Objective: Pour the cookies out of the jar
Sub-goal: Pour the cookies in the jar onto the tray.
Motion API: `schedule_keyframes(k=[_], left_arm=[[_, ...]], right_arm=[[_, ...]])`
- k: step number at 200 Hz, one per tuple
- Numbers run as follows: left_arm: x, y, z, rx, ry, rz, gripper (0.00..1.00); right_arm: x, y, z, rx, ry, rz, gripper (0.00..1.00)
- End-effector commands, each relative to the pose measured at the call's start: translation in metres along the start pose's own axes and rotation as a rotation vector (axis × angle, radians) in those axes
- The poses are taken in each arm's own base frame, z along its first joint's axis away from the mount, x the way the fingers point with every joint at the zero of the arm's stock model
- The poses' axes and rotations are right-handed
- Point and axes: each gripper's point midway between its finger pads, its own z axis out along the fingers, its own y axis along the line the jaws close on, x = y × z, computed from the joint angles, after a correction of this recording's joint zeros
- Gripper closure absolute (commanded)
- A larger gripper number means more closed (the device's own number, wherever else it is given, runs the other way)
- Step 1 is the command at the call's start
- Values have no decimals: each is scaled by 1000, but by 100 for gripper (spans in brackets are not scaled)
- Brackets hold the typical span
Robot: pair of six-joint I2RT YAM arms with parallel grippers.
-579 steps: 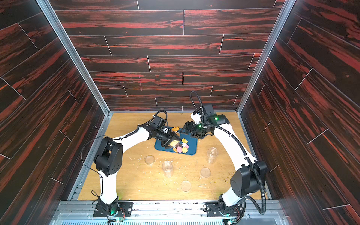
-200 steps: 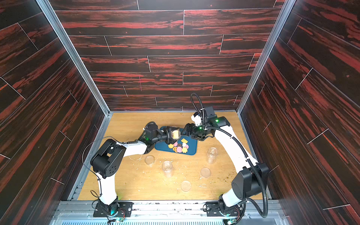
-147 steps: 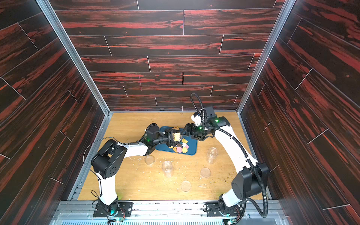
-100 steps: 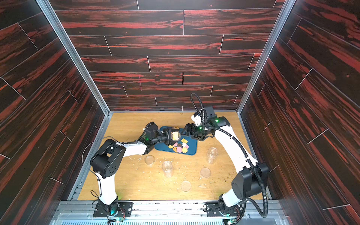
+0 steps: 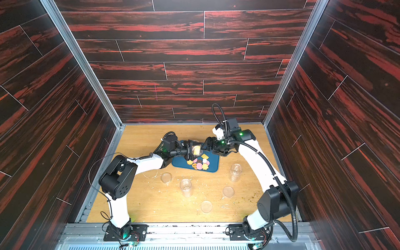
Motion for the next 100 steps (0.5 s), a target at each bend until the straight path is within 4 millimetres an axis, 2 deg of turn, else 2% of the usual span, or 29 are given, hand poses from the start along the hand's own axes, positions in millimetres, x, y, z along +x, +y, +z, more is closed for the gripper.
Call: schedule_keyframes(k=[1,26,51,75,100], left_arm=[[21,4,-10,-123,48,119,36],[30,25,-22,-354,84,300,36],[36,62,-54,-628,147,444,37],[33,87,-71,-700,152,479,37],[35,102,-90,-803,192,560,37]], right_arm=[[8,3,-1,-18,16,-22,18],[15,-2,2,-21,24,-21,18],[17,-6,0,5,17,-25,18],[15,-6,-2,15,12,-35,18],[14,-6,-2,18,13,-31,18]])
